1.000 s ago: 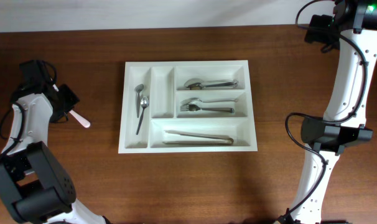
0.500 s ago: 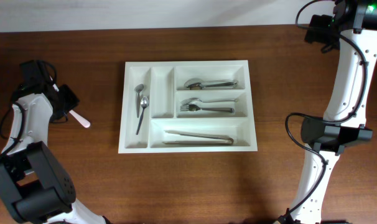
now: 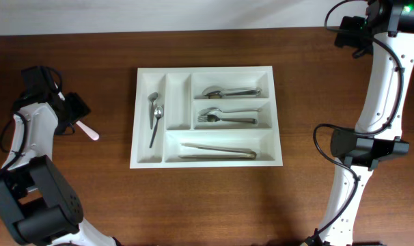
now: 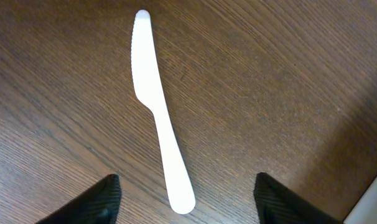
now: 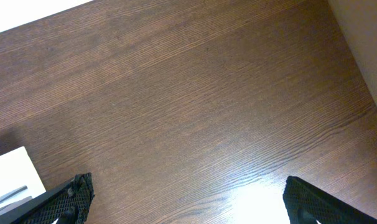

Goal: Pack container

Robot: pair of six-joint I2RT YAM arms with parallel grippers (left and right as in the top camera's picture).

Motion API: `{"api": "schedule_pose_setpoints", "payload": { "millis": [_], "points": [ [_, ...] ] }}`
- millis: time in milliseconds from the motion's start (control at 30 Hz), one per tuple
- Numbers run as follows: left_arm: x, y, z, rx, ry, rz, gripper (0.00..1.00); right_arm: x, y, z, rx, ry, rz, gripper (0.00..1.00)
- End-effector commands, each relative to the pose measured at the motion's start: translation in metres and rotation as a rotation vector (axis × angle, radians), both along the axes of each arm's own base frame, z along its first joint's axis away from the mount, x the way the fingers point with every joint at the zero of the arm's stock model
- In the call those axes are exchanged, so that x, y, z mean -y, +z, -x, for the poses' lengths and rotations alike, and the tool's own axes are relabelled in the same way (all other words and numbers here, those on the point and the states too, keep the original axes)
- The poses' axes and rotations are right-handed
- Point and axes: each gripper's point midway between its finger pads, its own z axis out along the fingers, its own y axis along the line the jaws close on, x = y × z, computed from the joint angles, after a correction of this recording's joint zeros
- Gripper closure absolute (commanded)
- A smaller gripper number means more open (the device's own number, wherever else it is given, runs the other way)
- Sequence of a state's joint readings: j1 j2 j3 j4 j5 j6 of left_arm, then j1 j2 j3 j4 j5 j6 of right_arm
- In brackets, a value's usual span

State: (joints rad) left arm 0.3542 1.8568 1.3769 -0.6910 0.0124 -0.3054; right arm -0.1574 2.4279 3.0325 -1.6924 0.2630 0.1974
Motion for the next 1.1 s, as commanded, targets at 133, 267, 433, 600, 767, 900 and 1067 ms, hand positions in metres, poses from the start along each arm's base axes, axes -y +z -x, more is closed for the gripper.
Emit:
{"api": "schedule_pose_setpoints", "payload": {
  "millis": [133, 267, 433, 600, 767, 900, 1067],
  "points": [
    [0.002, 0.015, -0.004, 0.04, 0.046, 0.02, 0.28, -0.001, 0.024, 0.007, 0.049, 0.005, 0.01, 0.01],
    [0.003, 0.013, -0.002, 0.045, 0.169, 0.072, 0.28, -0.001, 0.024, 0.007, 0.049, 0.005, 0.01, 0.01],
    [-0.001, 0.005, 0.002, 0.029, 0.3, 0.102, 0.33, -0.001, 0.024, 0.007, 0.049, 0.005, 0.01, 0.01],
    [0.001, -0.022, 0.01, -0.045, 0.365, 0.141, 0.27, -0.001, 0.024, 0.007, 0.049, 0.005, 0.01, 0.01],
    [0.009, -0.055, 0.021, -0.151, 0.373, 0.179, 0.27, -0.001, 0.024, 0.007, 0.049, 0.005, 0.01, 0.01],
    [0.012, -0.071, 0.03, -0.214, 0.376, 0.191, 0.26, -0.001, 0.024, 0.007, 0.049, 0.005, 0.01, 0.01],
    [0.016, -0.076, 0.032, -0.23, 0.373, 0.208, 0.26, -0.001, 0.024, 0.007, 0.049, 0.005, 0.01, 0.01]
  ]
}}
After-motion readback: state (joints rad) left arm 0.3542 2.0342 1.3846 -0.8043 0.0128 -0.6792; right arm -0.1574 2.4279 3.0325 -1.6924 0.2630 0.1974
